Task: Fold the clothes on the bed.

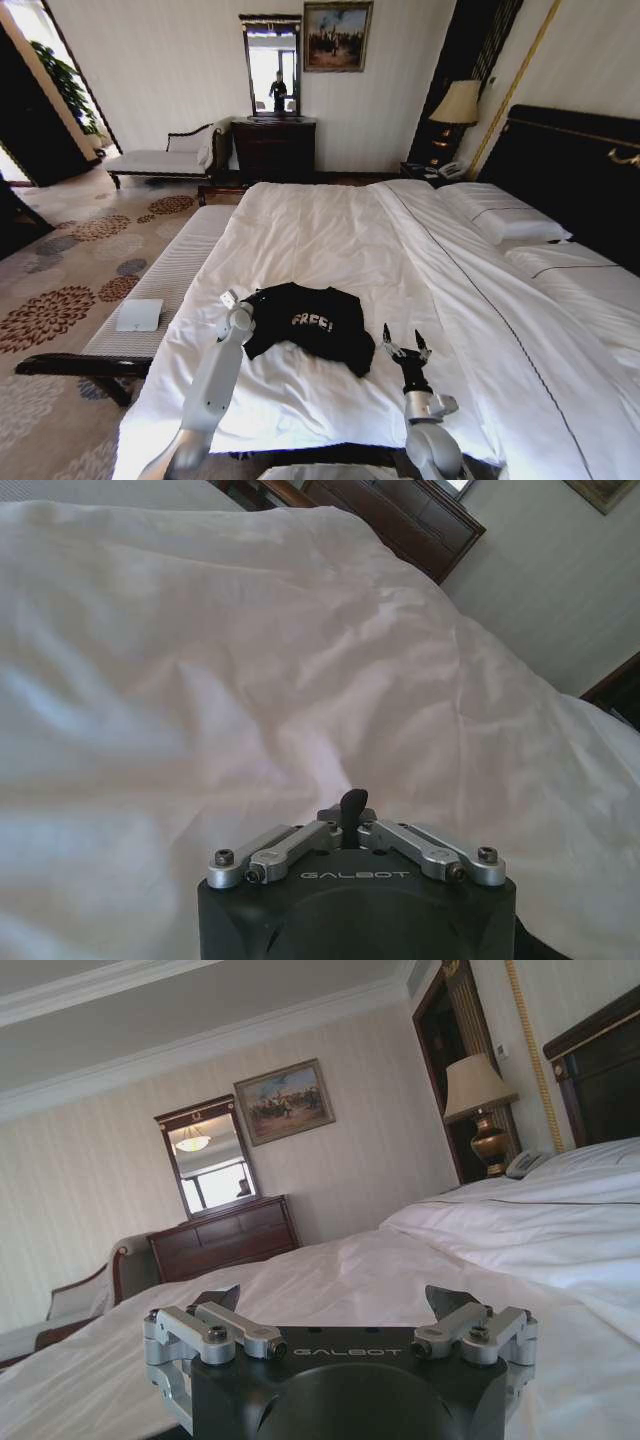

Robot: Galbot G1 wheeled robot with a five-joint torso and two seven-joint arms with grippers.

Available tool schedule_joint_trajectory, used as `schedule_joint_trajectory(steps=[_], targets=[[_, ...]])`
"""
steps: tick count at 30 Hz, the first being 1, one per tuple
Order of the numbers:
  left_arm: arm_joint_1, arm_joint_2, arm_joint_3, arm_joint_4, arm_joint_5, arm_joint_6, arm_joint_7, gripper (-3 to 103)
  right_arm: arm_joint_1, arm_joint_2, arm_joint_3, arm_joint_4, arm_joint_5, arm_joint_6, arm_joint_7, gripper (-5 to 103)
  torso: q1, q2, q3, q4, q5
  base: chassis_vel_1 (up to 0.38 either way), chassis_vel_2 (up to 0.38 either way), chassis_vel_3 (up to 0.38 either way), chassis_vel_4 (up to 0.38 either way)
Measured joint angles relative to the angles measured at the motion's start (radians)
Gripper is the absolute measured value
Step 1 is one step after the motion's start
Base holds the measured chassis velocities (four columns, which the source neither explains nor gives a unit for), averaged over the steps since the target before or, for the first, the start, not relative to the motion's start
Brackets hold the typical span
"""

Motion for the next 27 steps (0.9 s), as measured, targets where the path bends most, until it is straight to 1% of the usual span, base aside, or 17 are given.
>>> schedule_joint_trajectory(steps=[1,3,4,5,7,8,10,13,14,15,17,19,20,22,23,26,27], targets=[[0.013,0.004,-0.005,-0.010,0.001,-0.003,0.004,1,0.013,-0.018,-0.011,-0.002,0.026,-0.013,0.005,100,0.000,0.000,0.000,-0.0001,0.0004,0.000,0.000,0.000,0.000],[0.076,0.019,-0.031,-0.053,0.002,-0.015,0.018,1,0.093,-0.124,-0.073,-0.010,0.200,-0.078,0.041,100,0.000,0.000,0.000,0.0010,-0.0007,0.000,0.000,0.000,0.000],[0.101,0.025,-0.041,-0.068,0.002,-0.022,0.022,1,0.131,-0.164,-0.101,-0.018,0.278,-0.109,0.055,100,0.000,0.000,0.000,0.0007,0.0001,0.000,0.000,0.000,0.000],[0.101,0.025,-0.041,-0.068,0.002,-0.022,0.022,1,0.131,-0.164,-0.101,-0.018,0.278,-0.109,0.055,100,0.000,0.000,0.000,0.0007,0.0001,0.000,0.000,0.000,0.000],[0.129,0.030,-0.048,-0.088,0.004,-0.030,0.026,1,0.197,-0.216,-0.147,-0.038,0.381,-0.164,0.060,100,0.000,0.000,0.000,0.0003,-0.0002,0.000,0.000,0.000,0.000],[0.152,0.032,-0.052,-0.105,0.007,-0.035,0.030,1,0.273,-0.253,-0.193,-0.068,0.465,-0.224,0.056,100,0.000,0.000,0.000,0.0003,-0.0001,0.000,0.000,0.000,0.000],[0.160,0.033,-0.054,-0.111,0.010,-0.037,0.031,1,0.304,-0.263,-0.209,-0.080,0.495,-0.250,0.057,100,0.000,0.000,0.000,0.0005,-0.0003,0.000,0.000,0.000,0.000],[0.188,0.027,-0.059,-0.131,0.024,-0.044,0.033,1,0.462,-0.285,-0.306,-0.150,0.640,-0.376,0.106,100,0.000,0.000,0.000,0.0005,0.0003,0.000,0.000,0.000,0.000],[0.193,0.025,-0.060,-0.135,0.027,-0.045,0.034,1,0.496,-0.285,-0.328,-0.164,0.665,-0.405,0.123,100,0.000,0.000,0.000,0.0006,-0.0001,0.000,0.000,0.000,0.000],[0.193,0.025,-0.060,-0.135,0.027,-0.045,0.034,1,0.496,-0.285,-0.328,-0.164,0.665,-0.405,0.123,100,0.000,0.000,0.000,0.0006,-0.0001,0.000,0.000,0.000,0.000],[0.202,0.021,-0.062,-0.141,0.034,-0.047,0.035,1,0.548,-0.280,-0.366,-0.187,0.686,-0.456,0.160,100,0.000,0.000,0.000,0.0006,-0.0006,0.000,0.000,0.000,0.000],[0.212,0.015,-0.064,-0.152,0.041,-0.047,0.035,1,0.631,-0.261,-0.433,-0.225,0.689,-0.530,0.233,100,0.000,0.000,0.000,0.0004,-0.0001,0.000,0.000,0.000,0.000],[0.212,0.015,-0.064,-0.152,0.041,-0.047,0.035,1,0.631,-0.261,-0.433,-0.225,0.689,-0.530,0.233,100,0.000,0.000,0.000,0.0004,-0.0001,0.000,0.000,0.000,0.000],[0.218,0.011,-0.065,-0.161,0.045,-0.047,0.035,1,0.691,-0.243,-0.487,-0.261,0.681,-0.570,0.281,100,0.000,0.000,0.000,0.0005,-0.0005,0.000,0.000,0.000,0.000],[0.220,0.010,-0.065,-0.164,0.048,-0.047,0.035,1,0.723,-0.234,-0.515,-0.284,0.667,-0.585,0.302,100,0.000,0.000,0.000,0.0004,0.0003,0.000,0.000,0.000,0.000],[0.225,0.006,-0.066,-0.171,0.051,-0.047,0.034,1,0.784,-0.214,-0.563,-0.336,0.618,-0.603,0.329,100,0.000,0.000,0.000,0.0006,-0.0006,0.000,0.000,0.000,0.000],[0.227,0.003,-0.066,-0.174,0.053,-0.047,0.033,1,0.827,-0.193,-0.603,-0.384,0.562,-0.616,0.343,100,0.000,0.000,0.000,0.0007,-0.0003,0.000,0.000,0.000,0.000]])
